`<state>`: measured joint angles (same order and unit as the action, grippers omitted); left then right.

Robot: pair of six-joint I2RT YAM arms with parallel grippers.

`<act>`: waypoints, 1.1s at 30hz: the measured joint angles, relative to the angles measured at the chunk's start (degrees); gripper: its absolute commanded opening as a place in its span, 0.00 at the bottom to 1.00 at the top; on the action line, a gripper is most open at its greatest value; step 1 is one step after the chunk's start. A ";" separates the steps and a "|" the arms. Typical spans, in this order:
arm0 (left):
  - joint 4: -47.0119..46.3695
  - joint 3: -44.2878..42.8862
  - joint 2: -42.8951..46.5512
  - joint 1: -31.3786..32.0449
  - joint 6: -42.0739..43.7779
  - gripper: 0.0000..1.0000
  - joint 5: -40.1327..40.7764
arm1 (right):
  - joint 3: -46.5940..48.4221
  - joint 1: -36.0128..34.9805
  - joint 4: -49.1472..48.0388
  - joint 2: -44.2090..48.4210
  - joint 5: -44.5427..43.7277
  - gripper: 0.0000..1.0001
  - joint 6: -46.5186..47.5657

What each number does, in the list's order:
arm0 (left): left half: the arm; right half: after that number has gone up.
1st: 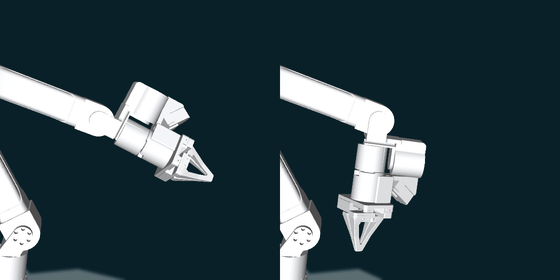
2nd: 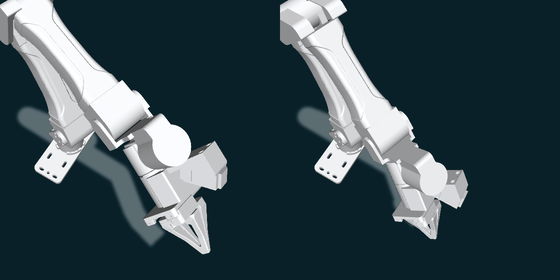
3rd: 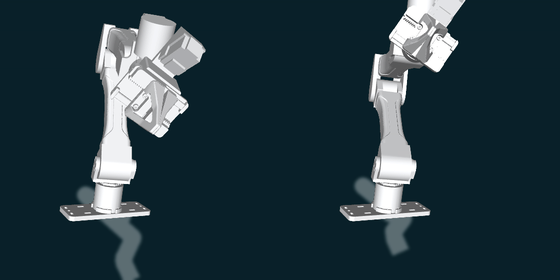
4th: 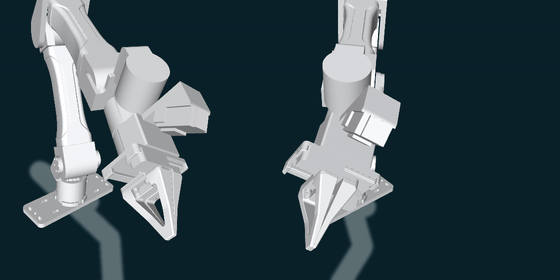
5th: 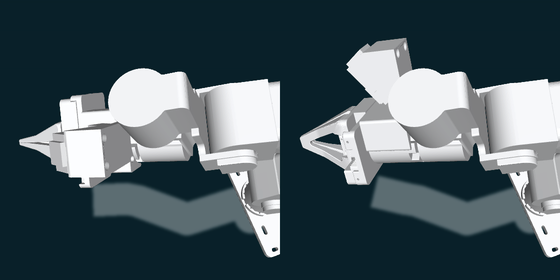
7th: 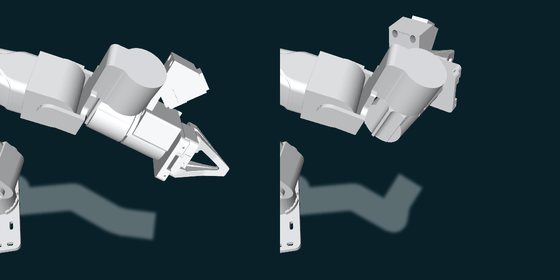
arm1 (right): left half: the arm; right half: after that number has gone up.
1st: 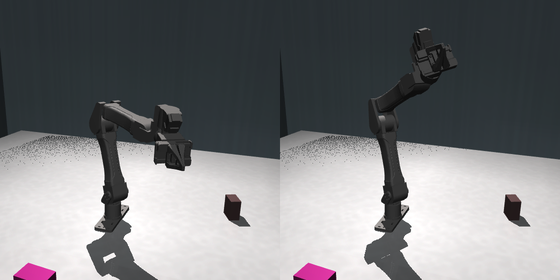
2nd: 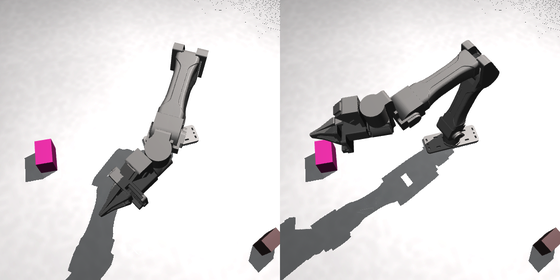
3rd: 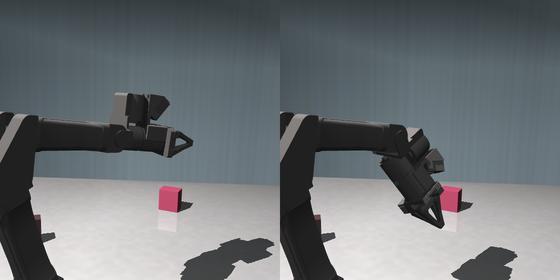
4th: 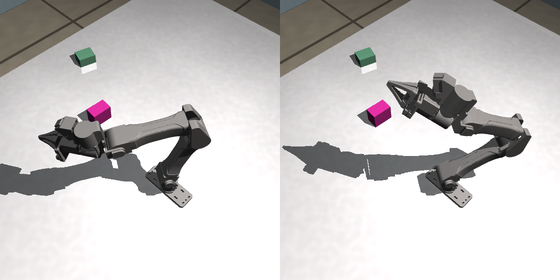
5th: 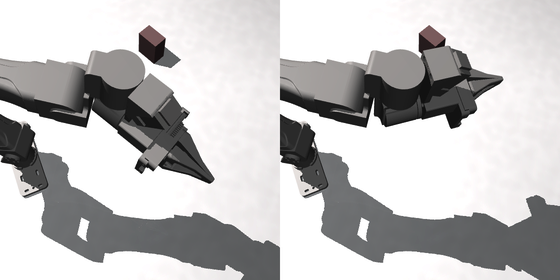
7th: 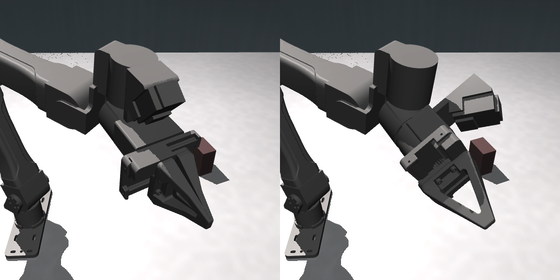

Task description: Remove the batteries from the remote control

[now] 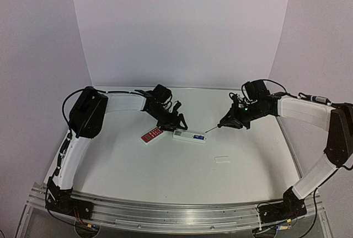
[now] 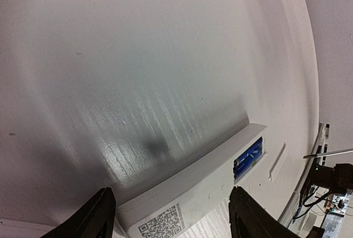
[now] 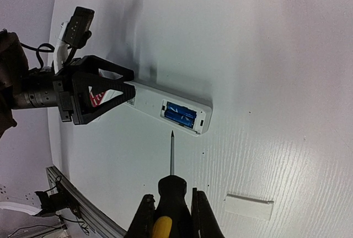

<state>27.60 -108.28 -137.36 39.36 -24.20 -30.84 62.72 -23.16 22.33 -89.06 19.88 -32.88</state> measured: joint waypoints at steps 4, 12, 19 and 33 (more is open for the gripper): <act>0.45 0.68 0.38 0.29 0.14 0.59 1.01 | 0.35 -0.08 0.00 -0.94 0.24 0.00 -0.04; 1.14 1.92 1.17 1.18 0.21 0.50 3.97 | 1.05 -1.99 0.01 -2.44 -1.57 0.00 0.24; 1.92 2.24 1.65 1.82 0.47 0.50 5.62 | 2.48 -3.16 0.52 -3.84 -5.25 0.00 1.29; 2.43 6.39 4.72 1.96 0.01 0.52 8.22 | 3.78 -3.30 1.81 -4.93 -7.05 0.00 3.59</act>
<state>30.03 -101.89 -132.63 41.32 -24.19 -22.62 66.50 -26.46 24.14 -94.00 12.83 -29.29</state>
